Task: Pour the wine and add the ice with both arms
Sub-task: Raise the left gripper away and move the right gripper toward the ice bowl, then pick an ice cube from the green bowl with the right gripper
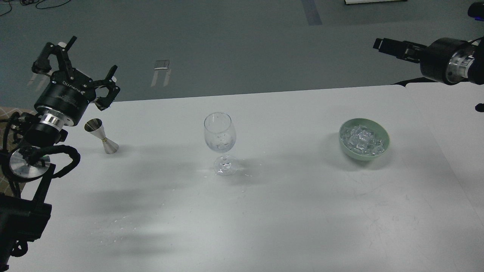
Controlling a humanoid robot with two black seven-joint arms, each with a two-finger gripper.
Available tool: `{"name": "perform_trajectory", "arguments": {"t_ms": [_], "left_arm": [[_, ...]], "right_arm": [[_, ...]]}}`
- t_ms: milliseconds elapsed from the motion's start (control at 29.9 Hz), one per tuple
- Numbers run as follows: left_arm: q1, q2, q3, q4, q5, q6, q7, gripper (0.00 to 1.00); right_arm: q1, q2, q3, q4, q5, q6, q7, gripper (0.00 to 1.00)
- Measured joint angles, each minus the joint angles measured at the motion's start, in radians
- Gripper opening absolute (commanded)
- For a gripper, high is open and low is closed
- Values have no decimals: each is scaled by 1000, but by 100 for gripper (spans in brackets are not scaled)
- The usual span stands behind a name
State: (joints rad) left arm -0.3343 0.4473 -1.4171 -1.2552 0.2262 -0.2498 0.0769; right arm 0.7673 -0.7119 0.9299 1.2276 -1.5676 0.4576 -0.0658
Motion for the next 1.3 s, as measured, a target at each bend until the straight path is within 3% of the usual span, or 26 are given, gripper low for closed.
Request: {"name": "perform_trajectory", "arguments": {"t_ms": [234,569,736,903,1304], "left_arm": [[3,-19,-1,4,-1,4,-4,98],[-4,-53,-10,11,-1,-12,0,98],[-5,-42,-20,11,-1,-15,1,98],[-1,-47,-22,11,-1,-16,-2,98],[7,-51,-25,11,-10,-14,-10,98]], "right_arm": [[-48,0,-57,11,-9,1,-2,99],[-26,27,-326,-7,-42,-2,-12,98],[-33,40,-342,0,-78,-2,-49,90],[-32,34,-345,1,-94,-2,-58,86],[-39,36,-371,-17,-154,-2,-60,86]]}}
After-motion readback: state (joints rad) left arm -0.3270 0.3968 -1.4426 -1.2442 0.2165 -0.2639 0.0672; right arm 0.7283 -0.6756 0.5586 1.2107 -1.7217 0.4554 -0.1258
